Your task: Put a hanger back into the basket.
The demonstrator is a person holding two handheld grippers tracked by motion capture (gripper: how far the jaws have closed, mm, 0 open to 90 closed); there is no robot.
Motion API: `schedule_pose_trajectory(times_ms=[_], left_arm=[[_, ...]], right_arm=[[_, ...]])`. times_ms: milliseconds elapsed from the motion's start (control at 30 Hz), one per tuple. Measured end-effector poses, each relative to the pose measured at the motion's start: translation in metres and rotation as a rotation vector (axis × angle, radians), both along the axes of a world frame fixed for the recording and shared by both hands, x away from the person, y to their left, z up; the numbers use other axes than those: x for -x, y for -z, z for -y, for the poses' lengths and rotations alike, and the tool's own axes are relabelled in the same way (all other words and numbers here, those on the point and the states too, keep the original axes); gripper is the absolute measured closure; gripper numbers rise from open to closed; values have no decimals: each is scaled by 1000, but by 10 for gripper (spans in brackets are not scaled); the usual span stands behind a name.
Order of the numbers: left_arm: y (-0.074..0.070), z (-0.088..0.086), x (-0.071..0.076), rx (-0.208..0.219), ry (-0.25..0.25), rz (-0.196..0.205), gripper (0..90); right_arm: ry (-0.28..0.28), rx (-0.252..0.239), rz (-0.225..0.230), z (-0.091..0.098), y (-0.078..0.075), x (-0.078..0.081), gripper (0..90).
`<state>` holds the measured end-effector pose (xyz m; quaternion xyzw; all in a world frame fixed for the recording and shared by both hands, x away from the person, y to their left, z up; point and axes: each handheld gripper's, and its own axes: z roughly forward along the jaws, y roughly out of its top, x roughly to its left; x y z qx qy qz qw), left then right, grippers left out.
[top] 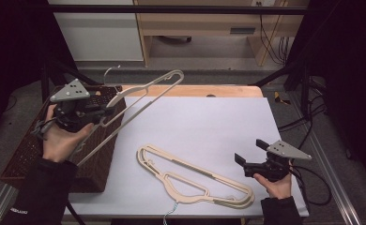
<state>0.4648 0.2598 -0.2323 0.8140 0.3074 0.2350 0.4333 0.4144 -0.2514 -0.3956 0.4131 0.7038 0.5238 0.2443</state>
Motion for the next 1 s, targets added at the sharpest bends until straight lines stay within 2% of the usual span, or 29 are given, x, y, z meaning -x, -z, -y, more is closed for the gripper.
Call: schedule_pose_trajectory(times_ms=[233,467,500,733,767,1000], left_arm=[[-1,-34,-10,-3,-31,-1,862],[3,-64,-20,-37,-77,0,862],[5,-69,-22,-47,-87,-2,862],[18,-99,-29,-34,-135,8,862],[20,-103,-29,-27,-136,-7,862],[33,-127,-29,-34,-172,-17,862]], right_arm=[[4,4,-4,0,0,0,28],[1,8,-11,-2,2,-2,28],[1,9,-12,-2,2,-2,27],[0,8,-8,-1,1,-2,27],[3,9,-9,-1,2,-2,27],[2,6,-13,-1,2,-2,27]])
